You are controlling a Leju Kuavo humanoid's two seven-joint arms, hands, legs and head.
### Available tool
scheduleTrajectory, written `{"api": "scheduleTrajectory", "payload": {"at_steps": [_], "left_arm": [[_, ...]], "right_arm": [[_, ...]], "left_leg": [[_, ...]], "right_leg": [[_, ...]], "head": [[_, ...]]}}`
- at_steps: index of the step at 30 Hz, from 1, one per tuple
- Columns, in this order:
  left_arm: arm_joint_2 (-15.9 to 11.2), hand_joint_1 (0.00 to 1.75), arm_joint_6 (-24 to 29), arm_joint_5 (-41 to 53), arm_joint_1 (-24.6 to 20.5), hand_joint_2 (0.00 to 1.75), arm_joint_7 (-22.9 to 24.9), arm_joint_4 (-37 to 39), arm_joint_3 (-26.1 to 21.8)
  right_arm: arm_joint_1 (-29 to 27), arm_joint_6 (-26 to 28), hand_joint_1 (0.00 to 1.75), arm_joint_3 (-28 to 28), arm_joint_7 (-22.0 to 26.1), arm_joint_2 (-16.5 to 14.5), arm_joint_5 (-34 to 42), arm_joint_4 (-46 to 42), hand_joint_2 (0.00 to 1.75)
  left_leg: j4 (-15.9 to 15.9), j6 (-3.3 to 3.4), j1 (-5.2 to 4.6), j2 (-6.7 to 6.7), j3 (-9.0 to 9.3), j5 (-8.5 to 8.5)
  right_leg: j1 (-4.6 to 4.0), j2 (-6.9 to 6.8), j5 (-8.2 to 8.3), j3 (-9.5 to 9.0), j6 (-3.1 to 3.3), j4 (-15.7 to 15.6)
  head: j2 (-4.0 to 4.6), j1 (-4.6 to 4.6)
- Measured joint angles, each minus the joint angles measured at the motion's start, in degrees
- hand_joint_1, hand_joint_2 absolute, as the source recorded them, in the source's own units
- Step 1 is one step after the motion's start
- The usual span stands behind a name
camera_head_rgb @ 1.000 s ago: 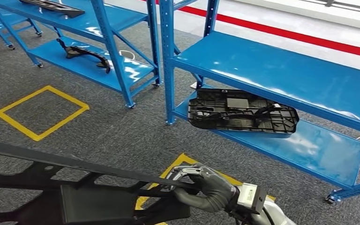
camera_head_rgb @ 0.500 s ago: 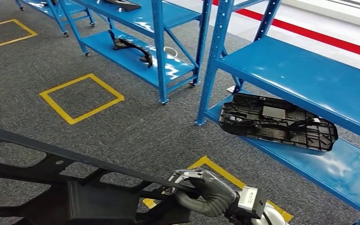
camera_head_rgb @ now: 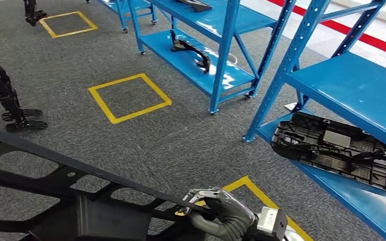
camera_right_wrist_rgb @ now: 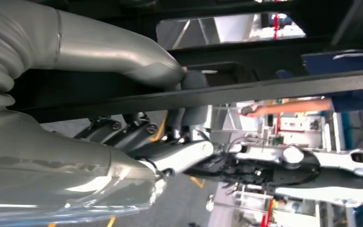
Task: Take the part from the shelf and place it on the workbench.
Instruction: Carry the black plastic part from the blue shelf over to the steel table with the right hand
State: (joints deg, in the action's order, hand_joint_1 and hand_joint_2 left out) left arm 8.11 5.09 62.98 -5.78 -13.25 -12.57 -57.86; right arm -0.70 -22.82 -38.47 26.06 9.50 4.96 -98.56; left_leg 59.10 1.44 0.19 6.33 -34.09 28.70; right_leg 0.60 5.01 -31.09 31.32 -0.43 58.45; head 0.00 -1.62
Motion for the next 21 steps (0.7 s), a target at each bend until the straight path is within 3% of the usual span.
{"api": "scheduleTrajectory", "payload": {"at_steps": [2,3,5,6,8,9,10,11,13,15,17,19,21], "left_arm": [[0.1,0.0,0.0,-0.1,0.3,1.75,-0.2,0.0,0.0],[0.1,0.0,0.0,-0.2,0.5,1.75,-0.3,0.0,0.0],[0.1,0.0,0.0,-0.4,0.5,1.75,-0.6,0.0,0.0],[0.1,0.0,0.1,-0.6,0.3,1.75,-0.8,0.0,0.0],[0.1,0.0,0.2,-1.1,0.2,1.75,-1.1,0.0,0.0],[0.1,0.0,0.3,-1.4,0.3,1.75,-1.3,0.0,-0.1],[0.0,0.0,0.4,-1.6,0.4,1.75,-1.4,0.0,-0.1],[0.0,0.0,0.5,-1.8,0.5,1.75,-1.6,0.0,-0.2],[-0.1,0.0,0.8,-2.1,0.6,1.75,-1.8,0.0,-0.4],[-0.2,0.0,1.0,-2.2,0.6,1.75,-2.0,0.0,-0.5],[-0.3,0.0,1.0,-2.2,0.9,1.75,-2.1,0.0,-0.6],[-0.5,0.0,1.0,-2.2,1.2,1.75,-2.1,0.0,-0.8],[-0.5,0.0,1.1,-2.2,1.0,1.75,-2.2,0.0,-0.9]], "right_arm": [[0.0,0.0,1.75,0.0,-0.1,0.0,0.0,-0.2,1.75],[0.1,0.0,1.75,0.0,-0.1,0.0,0.0,-0.3,1.75],[0.4,-0.1,1.75,0.0,-0.2,-0.1,0.1,-0.4,1.75],[0.6,-0.2,1.75,0.0,-0.2,-0.1,0.2,-0.4,1.75],[1.1,-0.4,1.75,0.0,-0.2,-0.1,0.4,-0.2,1.75],[1.4,-0.6,1.75,-0.1,-0.2,-0.1,0.5,0.0,1.75],[1.7,-0.8,1.75,-0.2,-0.3,-0.1,0.7,0.1,1.75],[2.1,-1.0,1.75,-0.3,-0.3,-0.2,0.8,0.3,1.75],[2.6,-1.2,1.75,-0.5,-0.2,-0.2,1.0,0.6,1.75],[3.1,-1.3,1.75,-0.6,-0.2,-0.2,1.3,0.8,1.75],[3.6,-1.3,1.75,-0.8,-0.1,-0.2,1.5,1.0,1.75],[3.9,-1.3,1.75,-0.9,-0.1,-0.2,1.6,1.1,1.75],[3.9,-1.3,1.75,-0.9,0.1,-0.1,1.9,1.3,1.75]], "left_leg": [[-0.1,-0.75,0.2,1.18,-0.27,-0.18],[0.1,-1.06,0.16,0.78,-0.43,0.06],[3.4,-1.61,0.01,-1.88,-2.04,2.21],[6.7,-1.87,0.0,-3.64,-3.69,3.95],[13.6,-2.39,0.3,-5.17,-7.1,6.65],[15.1,-2.58,0.46,-5.47,-7.82,6.75],[14.3,-2.72,0.62,-5.75,-7.33,5.75],[11.4,-2.81,0.74,-6.26,-5.77,4.01],[3.7,-2.73,0.62,-8.93,-1.63,0.83],[0.1,-2.06,0.2,-10.76,0.17,0.06],[0.0,-1.15,-0.06,-9.86,0.02,0.21],[-0.2,-0.41,0.06,-8.65,0.06,0.06],[-0.4,0.17,0.25,-7.36,0.13,-0.12]], "right_leg": [[-0.02,-0.88,0.03,-0.3,0.24,-0.6],[0.08,-1.59,0.16,-0.51,0.52,-0.8],[0.31,-3.39,0.34,-0.88,1.09,-1.4],[0.24,-4.37,0.28,-0.95,1.25,-1.4],[0.18,-6.26,0.12,-0.99,1.34,-1.4],[0.2,-7.14,0.02,-1.04,1.28,-1.4],[0.26,-7.96,-0.12,-1.16,1.14,-1.4],[0.33,-8.74,-0.3,-1.37,0.93,-1.4],[0.3,-10.14,-0.81,-1.92,0.28,-1.3],[0.02,-11.25,-1.22,-2.33,-0.36,-1.2],[-0.04,-12.36,-1.49,-2.67,-0.84,-1.3],[0.22,-10.9,-2.67,-2.63,-1.26,-0.4],[0.39,-7.39,-5.84,-0.45,-1.31,4.8]], "head": [[0.0,-0.01],[0.0,-0.02],[0.0,-0.07],[0.0,-0.09],[0.0,-0.1],[0.0,-0.1],[0.0,-0.1],[0.0,-0.1],[0.0,-0.17],[0.0,-0.23],[0.0,-0.23],[0.0,-0.22],[0.0,-0.2]]}}
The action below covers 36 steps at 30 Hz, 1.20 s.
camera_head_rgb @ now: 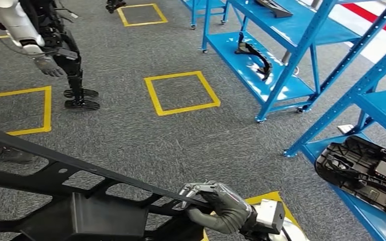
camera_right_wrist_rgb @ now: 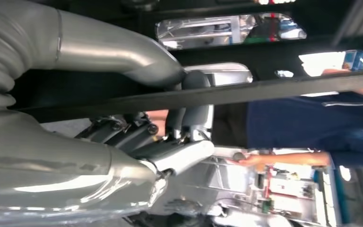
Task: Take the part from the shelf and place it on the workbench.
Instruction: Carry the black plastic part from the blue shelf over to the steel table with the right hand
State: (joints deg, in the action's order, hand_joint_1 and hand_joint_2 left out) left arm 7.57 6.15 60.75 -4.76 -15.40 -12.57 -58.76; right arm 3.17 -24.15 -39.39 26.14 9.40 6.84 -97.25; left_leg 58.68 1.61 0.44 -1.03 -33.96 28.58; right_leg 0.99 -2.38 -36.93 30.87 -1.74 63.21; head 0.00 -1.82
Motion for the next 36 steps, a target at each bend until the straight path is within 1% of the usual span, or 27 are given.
{"api": "scheduleTrajectory", "payload": {"at_steps": [2,3,4,5,6,8,9,10,12,14,16,17,18,19,20,21,23,25,27,28,30,31,32,33,34,35,36], "left_arm": [[0.0,0.0,0.0,0.0,-0.2,1.75,0.0,0.0,-0.1],[0.0,0.0,0.0,0.1,-0.2,1.75,0.0,0.0,-0.1],[-0.1,0.0,0.0,0.1,-0.2,1.75,-0.1,0.0,-0.1],[-0.1,0.0,0.0,0.2,-0.3,1.75,-0.1,0.0,-0.1],[-0.2,0.0,0.0,0.2,-0.4,1.75,-0.1,0.0,-0.1],[-0.2,0.0,-0.1,0.3,-0.8,1.75,-0.2,0.0,-0.1],[-0.2,0.0,-0.1,0.3,-0.9,1.75,-0.3,0.0,-0.1],[-0.3,0.0,-0.1,0.3,-1.1,1.75,-0.3,0.0,-0.1],[-0.4,0.0,-0.1,0.3,-1.0,1.75,-0.4,0.0,-0.2],[-0.6,0.0,-0.1,0.3,-1.1,1.75,-0.4,0.0,-0.2],[-0.6,0.0,-0.1,0.3,-1.4,1.75,-0.5,0.0,-0.2],[-0.6,0.0,-0.1,0.2,-1.5,1.75,-0.6,0.0,-0.2],[-0.7,0.0,-0.1,0.2,-1.5,1.75,-0.6,0.0,-0.2],[-0.7,0.0,-0.1,0.2,-1.5,1.75,-0.7,0.0,-0.2],[-0.7,0.0,-0.1,0.1,-1.4,1.75,-0.7,0.0,-0.2],[-0.8,0.0,-0.1,0.1,-1.4,1.75,-0.7,0.0,-0.2],[-0.8,0.0,-0.2,0.1,-1.6,1.75,-0.8,0.0,-0.2],[-0.9,0.0,-0.3,0.1,-1.7,1.75,-0.9,0.0,-0.2],[-0.9,0.0,-0.4,0.0,-1.5,1.75,-1.0,0.0,-0.2],[-0.9,0.0,-0.4,0.0,-1.4,1.75,-1.0,0.0,-0.2],[-1.0,0.0,-0.4,0.0,-1.4,1.75,-1.1,0.0,-0.3],[-1.0,0.0,-0.4,0.0,-1.5,1.75,-1.1,0.0,-0.3],[-1.0,0.0,-0.4,0.0,-1.7,1.75,-1.1,0.0,-0.3],[-1.0,0.0,-0.4,0.0,-1.7,1.75,-1.1,0.0,-0.3],[-1.0,0.0,-0.4,0.0,-1.7,1.75,-1.1,0.0,-0.3],[-1.0,0.0,-0.4,0.0,-1.7,1.75,-1.1,0.0,-0.3],[-1.0,0.0,-0.4,0.0,-1.7,1.75,-1.1,0.0,-0.3]], "right_arm": [[-0.2,0.0,1.75,-0.1,0.3,0.1,0.2,0.4,1.75],[-0.2,0.0,1.75,-0.1,0.4,0.2,0.3,0.6,1.75],[-0.2,0.0,1.75,-0.1,0.6,0.2,0.4,0.7,1.75],[-0.2,0.0,1.75,-0.1,0.7,0.3,0.5,0.8,1.75],[-0.2,0.0,1.75,-0.1,0.8,0.3,0.6,0.9,1.75],[0.0,0.0,1.75,-0.2,1.1,0.3,0.7,1.0,1.75],[0.0,0.0,1.75,-0.3,1.2,0.3,0.8,1.0,1.75],[0.2,0.0,1.75,-0.3,1.3,0.4,0.8,1.1,1.75],[0.6,0.0,1.75,-0.5,1.4,0.3,0.8,1.1,1.75],[1.0,0.0,1.75,-0.6,1.4,0.3,0.9,1.1,1.75],[1.0,0.0,1.75,-0.7,1.5,0.3,0.9,1.2,1.75],[1.0,0.0,1.75,-0.8,1.5,0.3,0.9,1.3,1.75],[1.0,0.0,1.75,-0.9,1.5,0.3,0.9,1.3,1.75],[1.0,0.0,1.75,-0.9,1.5,0.3,1.0,1.3,1.75],[1.0,0.0,1.75,-0.9,1.5,0.3,1.0,1.3,1.75],[1.1,0.0,1.75,-1.0,1.5,0.3,1.0,1.3,1.75],[1.1,0.0,1.75,-1.0,1.6,0.4,1.1,1.3,1.75],[1.2,0.0,1.75,-1.0,1.7,0.4,1.2,1.3,1.75],[1.2,0.0,1.75,-1.0,1.8,0.4,1.2,1.3,1.75],[1.3,0.0,1.75,-1.0,1.9,0.4,1.3,1.3,1.75],[1.3,0.0,1.75,-1.0,2.1,0.5,1.3,1.2,1.75],[1.3,0.0,1.75,-1.0,2.1,0.5,1.4,1.2,1.75],[1.2,0.0,1.75,-1.0,2.2,0.6,1.4,1.2,1.75],[1.0,0.0,1.75,-1.0,2.2,0.7,1.4,1.2,1.75],[0.9,0.0,1.75,-1.0,2.2,0.8,1.4,1.3,1.75],[0.8,0.0,1.75,-1.0,2.3,0.9,1.4,1.3,1.75],[0.8,0.0,1.75,-1.0,2.3,0.9,1.4,1.3,1.75]], "left_leg": [[0.0,0.25,-0.09,1.54,0.0,0.0],[0.0,0.27,-0.16,2.35,0.03,0.01],[0.0,0.28,-0.21,3.17,0.08,0.02],[0.1,0.27,-0.23,4.01,0.16,0.02],[0.1,0.24,-0.21,4.86,0.25,0.04],[0.4,-0.04,-0.22,6.44,0.09,0.08],[0.4,-0.33,-0.12,7.12,-0.14,0.04],[0.4,-0.71,0.01,7.76,-0.38,-0.07],[0.3,-1.49,0.23,8.46,-0.65,-0.21],[2.2,-2.05,0.07,6.25,-1.62,1.21],[8.3,-2.5,0.04,3.07,-4.59,4.57],[12.0,-2.74,0.14,2.33,-6.38,6.09],[14.6,-2.91,0.22,1.98,-7.59,6.8],[15.3,-3.03,0.28,1.76,-7.87,6.53],[13.7,-3.06,0.32,1.45,-6.96,5.24],[10.3,-2.99,0.31,0.73,-5.1,3.35],[3.1,-2.46,-0.05,-1.89,-1.22,0.69],[0.4,-1.6,-0.57,-3.25,0.09,0.35],[0.2,-0.73,-0.71,-2.22,-0.01,0.34],[0.1,-0.37,-0.64,-1.6,0.06,0.28],[-0.2,0.27,-0.38,-0.43,0.25,0.1],[-0.2,0.43,-0.39,0.23,0.25,0.08],[-0.2,0.55,-0.43,0.95,0.24,0.08],[-0.2,0.61,-0.48,1.75,0.25,0.08],[-0.1,0.62,-0.53,2.61,0.28,0.09],[-0.1,0.62,-0.56,3.47,0.34,0.09],[-0.1,0.58,-0.55,4.35,0.44,0.12]], "right_leg": [[-0.03,1.73,-3.08,3.95,0.15,7.7],[-0.04,1.96,-3.33,5.36,0.19,10.0],[-0.05,2.09,-2.43,5.85,0.24,10.2],[-0.05,2.36,-0.49,5.28,0.32,8.1],[-0.04,3.15,2.01,3.96,0.44,4.4],[0.02,5.83,5.46,1.48,0.7,-2.4],[-0.01,6.82,6.04,0.86,0.81,-4.1],[-0.09,7.13,5.97,0.69,0.93,-4.7],[-0.14,5.91,6.13,0.4,1.42,-5.2],[0.01,4.28,6.4,0.0,2.13,-5.8],[-0.05,2.46,6.36,-0.19,2.54,-6.1],[-0.12,1.51,6.27,-0.21,2.61,-6.0],[-0.16,0.62,6.16,-0.26,2.61,-6.0],[-0.16,-0.2,6.04,-0.33,2.56,-6.0],[-0.14,-1.0,5.88,-0.49,2.45,-6.0],[-0.12,-1.73,5.66,-0.74,2.28,-6.0],[-0.3,-3.0,5.12,-1.27,1.69,-5.9],[-0.55,-4.16,4.71,-1.63,1.09,-5.8],[-0.5,-5.2,4.37,-2.0,0.57,-5.9],[-0.38,-4.62,3.87,-2.07,0.33,-5.6],[-0.19,-1.48,1.35,-0.67,0.08,-1.9],[-0.16,0.35,-0.38,0.97,0.13,1.5],[-0.18,1.36,-1.98,2.98,0.19,5.5],[-0.2,1.81,-2.76,4.78,0.23,8.6],[-0.23,2.01,-2.46,5.87,0.29,10.1],[-0.25,2.21,-1.05,5.98,0.35,9.3],[-0.25,2.68,1.26,5.1,0.43,6.4]], "head": [[0.0,0.01],[0.0,0.01],[0.0,0.01],[0.0,0.01],[0.0,0.01],[0.0,0.0],[0.0,-0.01],[0.0,-0.01],[0.0,-0.02],[0.0,-0.05],[0.0,-0.09],[0.0,-0.08],[0.0,-0.08],[0.0,-0.08],[0.0,-0.08],[0.0,-0.08],[0.0,-0.08],[0.0,-0.06],[0.0,-0.06],[0.0,-0.06],[0.0,-0.01],[0.0,0.02],[0.0,0.03],[0.0,0.03],[0.0,0.03],[0.0,0.03],[0.0,0.03]]}}
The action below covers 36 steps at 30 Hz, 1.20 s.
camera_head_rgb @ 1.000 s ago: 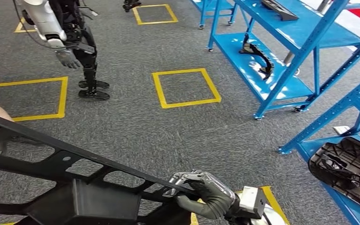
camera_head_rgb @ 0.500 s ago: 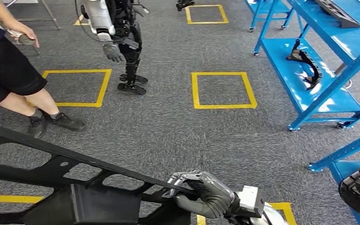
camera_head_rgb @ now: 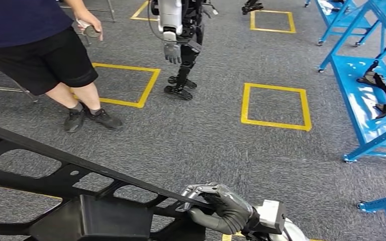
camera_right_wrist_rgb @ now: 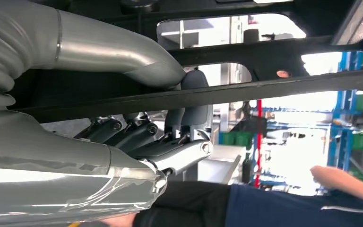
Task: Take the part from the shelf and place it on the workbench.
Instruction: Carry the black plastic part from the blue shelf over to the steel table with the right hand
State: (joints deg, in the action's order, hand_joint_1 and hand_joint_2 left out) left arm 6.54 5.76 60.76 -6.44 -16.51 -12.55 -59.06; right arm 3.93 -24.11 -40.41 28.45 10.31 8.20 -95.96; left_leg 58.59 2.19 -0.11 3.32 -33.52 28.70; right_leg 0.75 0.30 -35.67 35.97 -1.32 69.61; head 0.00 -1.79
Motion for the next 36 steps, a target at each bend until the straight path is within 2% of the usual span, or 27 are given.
{"api": "scheduleTrajectory", "payload": {"at_steps": [2,3,4,6,7,9,10,11,12,13,14,15,17,19,20,21,22,24,26,27,28,29,30,32,33,35,36], "left_arm": [[0.0,0.0,-0.1,0.0,0.0,1.75,0.0,0.0,0.0],[0.0,0.0,-0.2,0.0,-0.1,1.75,-0.1,0.0,0.0],[0.0,0.0,-0.2,0.0,-0.1,1.75,-0.1,0.0,0.0],[0.0,0.0,-0.3,0.0,0.2,1.75,-0.1,0.0,0.0],[0.0,0.0,-0.3,0.1,0.4,1.75,-0.1,0.0,0.0],[-0.1,0.0,-0.3,0.1,0.5,1.75,-0.1,0.0,0.0],[-0.1,0.0,-0.3,0.1,0.4,1.75,-0.1,0.0,0.0],[-0.1,0.0,-0.3,0.1,0.3,1.75,-0.1,0.0,0.0],[-0.1,0.0,-0.3,0.1,0.3,1.75,-0.1,0.0,0.0],[-0.1,0.0,-0.3,0.1,0.4,1.75,-0.1,0.0,0.0],[-0.1,0.0,-0.3,0.1,0.5,1.75,-0.2,0.0,0.0],[-0.1,0.0,-0.3,0.1,0.6,1.75,-0.2,0.0,0.0],[-0.1,0.0,-0.3,0.1,0.6,1.75,-0.3,0.0,0.0],[-0.1,0.0,-0.4,0.1,0.5,1.75,-0.5,0.0,0.0],[-0.1,0.0,-0.5,0.1,0.5,1.75,-0.6,0.0,0.0],[-0.1,0.0,-0.5,0.1,0.7,1.75,-0.6,0.0,0.0],[-0.1,0.0,-0.5,0.1,0.8,1.75,-0.6,0.0,0.0],[-0.2,0.0,-0.4,0.1,0.9,1.75,-0.7,0.0,0.0],[-0.2,0.0,-0.4,0.1,0.6,1.75,-0.7,0.0,0.0],[-0.2,0.0,-0.4,0.1,0.6,1.75,-0.7,0.0,0.0],[-0.2,0.0,-0.5,0.1,0.6,1.75,-0.7,0.0,0.0],[-0.2,0.0,-0.5,0.1,0.7,1.75,-0.7,0.0,0.0],[-0.2,0.0,-0.5,0.1,0.7,1.75,-0.7,0.0,0.0],[-0.1,0.0,-0.6,0.1,0.7,1.75,-0.7,0.0,0.0],[-0.1,0.0,-0.6,0.1,0.6,1.75,-0.7,0.0,0.0],[0.0,0.0,-0.7,0.1,0.7,1.75,-0.6,0.0,0.0],[0.0,0.0,-0.7,0.1,0.8,1.75,-0.6,0.0,0.0]], "right_arm": [[-0.1,0.1,1.75,0.0,0.1,0.0,0.0,0.0,1.75],[-0.2,0.1,1.75,0.0,0.2,0.0,0.0,0.0,1.75],[-0.3,0.2,1.75,0.0,0.3,0.1,0.0,-0.1,1.75],[-0.5,0.2,1.75,0.0,0.5,0.1,-0.1,-0.2,1.75],[-0.6,0.3,1.75,0.0,0.5,0.0,-0.1,-0.3,1.75],[-0.8,0.3,1.75,0.0,0.6,0.0,-0.1,-0.6,1.75],[-0.9,0.3,1.75,0.0,0.7,0.0,-0.1,-0.6,1.75],[-1.1,0.3,1.75,0.0,0.7,0.0,-0.1,-0.7,1.75],[-1.2,0.3,1.75,0.0,0.7,0.0,-0.1,-0.7,1.75],[-1.4,0.3,1.75,0.0,0.7,0.0,-0.2,-0.7,1.75],[-1.5,0.3,1.75,0.0,0.7,0.0,-0.2,-0.7,1.75],[-1.6,0.3,1.75,0.0,0.7,0.0,-0.2,-0.7,1.75],[-1.7,0.3,1.75,0.0,0.8,0.0,-0.3,-0.8,1.75],[-1.9,0.4,1.75,0.0,0.9,0.0,-0.4,-0.9,1.75],[-2.0,0.5,1.75,0.0,0.9,0.0,-0.5,-1.0,1.75],[-2.0,0.5,1.75,0.0,1.0,0.1,-0.5,-1.1,1.75],[-2.0,0.5,1.75,0.0,1.0,0.1,-0.6,-1.1,1.75],[-2.0,0.6,1.75,0.0,1.0,0.1,-0.6,-1.3,1.75],[-2.3,0.7,1.75,0.0,1.1,0.2,-0.6,-1.5,1.75],[-2.5,0.7,1.75,0.0,1.1,0.3,-0.6,-1.5,1.75],[-2.7,0.7,1.75,0.0,1.1,0.4,-0.6,-1.5,1.75],[-2.8,0.7,1.75,0.0,1.1,0.4,-0.6,-1.5,1.75],[-2.9,0.7,1.75,0.0,1.1,0.5,-0.6,-1.5,1.75],[-2.9,0.7,1.75,0.0,1.1,0.5,-0.6,-1.6,1.75],[-2.9,0.7,1.75,0.0,1.1,0.6,-0.5,-1.6,1.75],[-2.8,0.7,1.75,0.0,1.0,0.6,-0.4,-1.7,1.75],[-2.7,0.7,1.75,0.0,1.0,0.6,-0.3,-1.7,1.75]], "left_leg": [[0.1,-0.19,0.04,1.59,0.07,0.11],[0.2,-0.39,0.1,2.31,-0.03,0.14],[0.2,-0.68,0.21,2.97,-0.2,0.14],[0.1,-1.4,0.46,4.12,-0.46,0.04],[0.3,-1.71,0.44,3.68,-0.57,0.28],[3.2,-2.24,0.31,0.97,-1.92,2.32],[6.4,-2.49,0.3,-0.77,-3.45,4.09],[10.3,-2.78,0.41,-1.76,-5.37,5.87],[13.8,-3.03,0.54,-2.23,-7.05,7.08],[15.7,-3.23,0.68,-2.47,-7.98,7.34],[15.3,-3.37,0.81,-2.69,-7.76,6.46],[12.5,-3.45,0.92,-3.12,-6.35,4.68],[4.9,-3.32,0.78,-5.44,-2.39,1.2],[1.0,-2.62,0.33,-7.42,-0.49,0.33],[0.9,-2.17,0.05,-7.48,-0.48,0.61],[0.8,-1.71,0.04,-6.94,-0.53,0.67],[0.7,-1.35,0.07,-6.36,-0.49,0.65],[0.5,-0.63,0.27,-5.2,-0.35,0.5],[0.4,-0.17,0.3,-3.85,-0.32,0.48],[0.4,-0.06,0.24,-3.07,-0.31,0.5],[0.5,-0.02,0.17,-2.26,-0.27,0.52],[0.5,-0.01,0.11,-1.42,-0.2,0.54],[0.5,-0.03,0.1,-0.55,-0.07,0.55],[0.6,-0.16,0.08,1.15,0.13,0.65],[0.6,-0.31,0.1,1.97,0.09,0.69],[0.7,-0.86,0.28,3.32,-0.26,0.61],[0.6,-1.22,0.42,3.98,-0.42,0.49]], "right_leg": [[0.09,2.5,4.1,-2.73,0.26,-7.3],[0.1,3.66,4.99,-3.74,0.37,-9.8],[0.07,4.38,5.1,-4.24,0.52,-11.0],[-0.01,3.7,4.86,-4.65,0.92,-11.6],[0.04,2.99,4.97,-4.83,1.22,-11.9],[0.2,1.33,5.12,-5.16,1.84,-12.3],[0.14,0.41,5.05,-5.26,2.02,-12.4],[0.09,-0.51,4.93,-5.3,2.15,-12.4],[0.06,-1.44,4.8,-5.36,2.19,-12.3],[0.08,-2.3,4.64,-5.47,2.14,-12.3],[0.12,-3.1,4.44,-5.65,2.02,-12.3],[0.18,-3.86,4.18,-5.95,1.82,-12.3],[0.13,-5.22,3.53,-6.67,1.23,-12.2],[-0.15,-6.33,3.0,-7.15,0.6,-12.1],[-0.25,-6.89,2.85,-7.33,0.34,-12.1],[-0.18,-7.41,2.71,-7.54,0.1,-12.2],[-0.04,-7.14,2.38,-7.73,-0.18,-12.1],[0.22,-4.28,0.36,-6.82,-0.52,-9.7],[0.25,-1.27,-3.2,-3.27,-0.41,-2.5],[0.21,-0.83,-4.58,-1.15,-0.33,1.4],[0.16,-0.68,-4.96,0.46,-0.28,4.0],[0.13,-0.56,-4.14,1.14,-0.2,4.5],[0.11,-0.3,-2.13,0.69,-0.1,2.6],[0.12,1.9,2.72,-2.0,0.18,-5.0],[0.15,3.19,4.16,-3.26,0.3,-8.3],[0.08,4.56,4.58,-4.28,0.52,-10.8],[0.03,4.05,4.55,-4.46,0.65,-11.1]], "head": [[0.0,-0.01],[0.0,-0.01],[0.0,-0.02],[0.0,-0.03],[0.0,-0.03],[0.0,-0.08],[0.0,-0.1],[0.0,-0.11],[0.0,-0.11],[0.0,-0.11],[0.0,-0.11],[0.0,-0.11],[0.0,-0.11],[0.0,-0.1],[0.0,-0.1],[0.0,-0.09],[0.0,-0.08],[0.0,-0.07],[0.0,-0.07],[0.0,-0.07],[0.0,-0.07],[0.0,-0.07],[0.0,-0.07],[0.0,-0.06],[0.0,-0.05],[0.0,-0.07],[0.0,-0.08]]}}
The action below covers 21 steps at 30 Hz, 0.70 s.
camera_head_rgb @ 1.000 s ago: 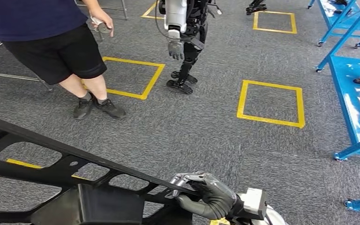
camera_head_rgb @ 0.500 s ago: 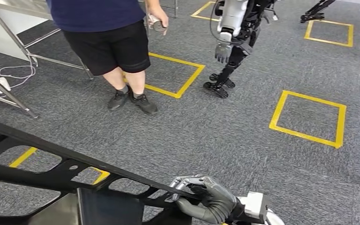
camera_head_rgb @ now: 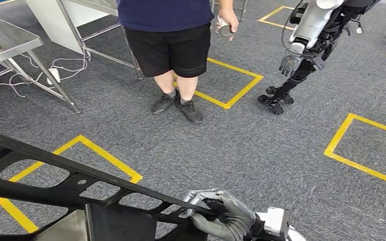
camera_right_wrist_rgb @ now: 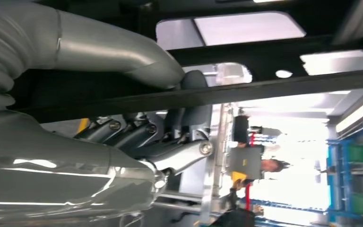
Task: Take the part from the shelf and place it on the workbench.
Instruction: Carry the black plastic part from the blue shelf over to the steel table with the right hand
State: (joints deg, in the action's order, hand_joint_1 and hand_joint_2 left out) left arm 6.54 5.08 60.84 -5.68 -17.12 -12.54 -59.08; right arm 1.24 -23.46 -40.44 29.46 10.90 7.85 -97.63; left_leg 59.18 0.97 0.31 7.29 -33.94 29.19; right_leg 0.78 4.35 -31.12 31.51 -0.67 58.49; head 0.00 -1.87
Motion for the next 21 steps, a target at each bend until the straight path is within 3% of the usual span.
{"api": "scheduleTrajectory", "payload": {"at_steps": [1,3,5,7,8,9,10,12,14,16,18,20,21], "left_arm": [[0.0,0.0,0.0,0.0,0.1,1.75,0.0,0.0,0.0],[0.0,0.0,0.0,-0.1,0.1,1.75,0.1,0.0,0.0],[0.0,0.0,0.0,-0.1,-0.2,1.75,0.1,0.0,0.0],[0.1,0.0,0.0,-0.1,-0.3,1.75,0.1,0.0,0.0],[0.1,0.0,0.0,-0.1,-0.2,1.75,0.1,0.0,0.0],[0.1,0.0,0.0,-0.1,-0.1,1.75,0.1,0.0,0.0],[0.0,0.0,0.0,-0.1,0.0,1.75,0.1,0.0,0.0],[0.1,0.0,0.0,0.0,-0.1,1.75,0.1,0.0,0.0],[0.1,0.0,0.0,0.0,-0.2,1.75,0.1,0.0,0.0],[0.1,0.0,0.0,0.0,0.0,1.75,0.1,0.0,0.0],[0.0,0.0,0.0,0.0,0.3,1.75,0.1,0.0,0.0],[0.0,0.0,0.0,0.0,0.1,1.75,0.1,0.0,0.0],[0.1,0.0,0.0,0.0,0.0,1.75,0.1,0.0,0.0]], "right_arm": [[0.2,0.0,1.75,0.0,0.0,0.0,0.1,0.0,1.75],[0.5,-0.1,1.75,0.0,-0.1,-0.1,0.3,0.0,1.75],[0.7,-0.3,1.75,0.0,-0.3,-0.2,0.5,0.0,1.75],[0.7,-0.5,1.75,0.0,-0.4,-0.2,0.5,0.2,1.75],[0.7,-0.6,1.75,0.0,-0.5,-0.2,0.5,0.2,1.75],[0.7,-0.6,1.75,0.0,-0.5,-0.2,0.6,0.3,1.75],[0.7,-0.6,1.75,0.0,-0.5,-0.2,0.6,0.3,1.75],[0.7,-0.6,1.75,0.0,-0.5,-0.2,0.7,0.3,1.75],[0.8,-0.7,1.75,0.0,-0.5,-0.2,0.8,0.3,1.75],[0.8,-0.7,1.75,0.0,-0.5,-0.2,0.8,0.3,1.75],[0.8,-0.7,1.75,0.0,-0.5,-0.2,0.9,0.3,1.75],[0.6,-0.7,1.75,0.0,-0.5,-0.2,0.9,0.3,1.75],[0.5,-0.7,1.75,0.0,-0.5,-0.2,0.9,0.3,1.75]], "left_leg": [[0.0,-0.33,0.06,0.02,-0.08,0.05],[1.7,-0.94,-0.11,-2.37,-0.87,1.45],[7.7,-1.52,-0.1,-5.57,-3.71,4.77],[14.4,-2.0,0.16,-6.43,-6.96,7.24],[15.5,-2.18,0.27,-6.59,-7.45,7.06],[14.2,-2.27,0.36,-6.86,-6.68,5.75],[10.9,-2.28,0.42,-7.43,-4.93,3.76],[3.4,-1.93,0.09,-9.86,-0.94,0.89],[0.3,-1.15,-0.39,-11.37,0.49,0.55],[0.2,-0.29,-0.52,-10.48,0.31,0.59],[-0.1,0.48,-0.33,-9.28,0.45,0.4],[-0.3,1.02,-0.15,-8.04,0.58,0.27],[-0.3,1.16,-0.18,-7.35,0.6,0.28]], "right_leg": [[0.04,-0.69,0.09,-0.14,0.26,-0.2],[0.21,-2.29,0.28,-0.49,0.89,-0.7],[0.2,-4.11,0.23,-0.66,1.29,-0.9],[0.17,-5.93,0.04,-0.73,1.36,-0.9],[0.2,-6.77,-0.09,-0.83,1.31,-0.9],[0.24,-7.56,-0.27,-1.01,1.19,-0.9],[0.29,-8.31,-0.5,-1.29,1.0,-0.8],[0.15,-9.65,-1.02,-1.9,0.39,-0.8],[-0.11,-10.78,-1.38,-2.26,-0.22,-0.8],[-0.12,-11.85,-1.63,-2.6,-0.71,-0.9],[0.09,-10.16,-2.97,-2.47,-1.12,0.3],[0.22,-6.56,-6.2,-0.01,-1.21,6.0],[0.2,-5.47,-7.91,2.02,-1.16,10.0]], "head": [[0.0,-0.01],[0.0,-0.05],[0.0,-0.08],[0.0,-0.07],[0.0,-0.07],[0.0,-0.07],[0.0,-0.07],[0.0,-0.07],[0.0,-0.06],[0.0,-0.05],[0.0,-0.04],[0.0,0.0],[0.0,0.02]]}}
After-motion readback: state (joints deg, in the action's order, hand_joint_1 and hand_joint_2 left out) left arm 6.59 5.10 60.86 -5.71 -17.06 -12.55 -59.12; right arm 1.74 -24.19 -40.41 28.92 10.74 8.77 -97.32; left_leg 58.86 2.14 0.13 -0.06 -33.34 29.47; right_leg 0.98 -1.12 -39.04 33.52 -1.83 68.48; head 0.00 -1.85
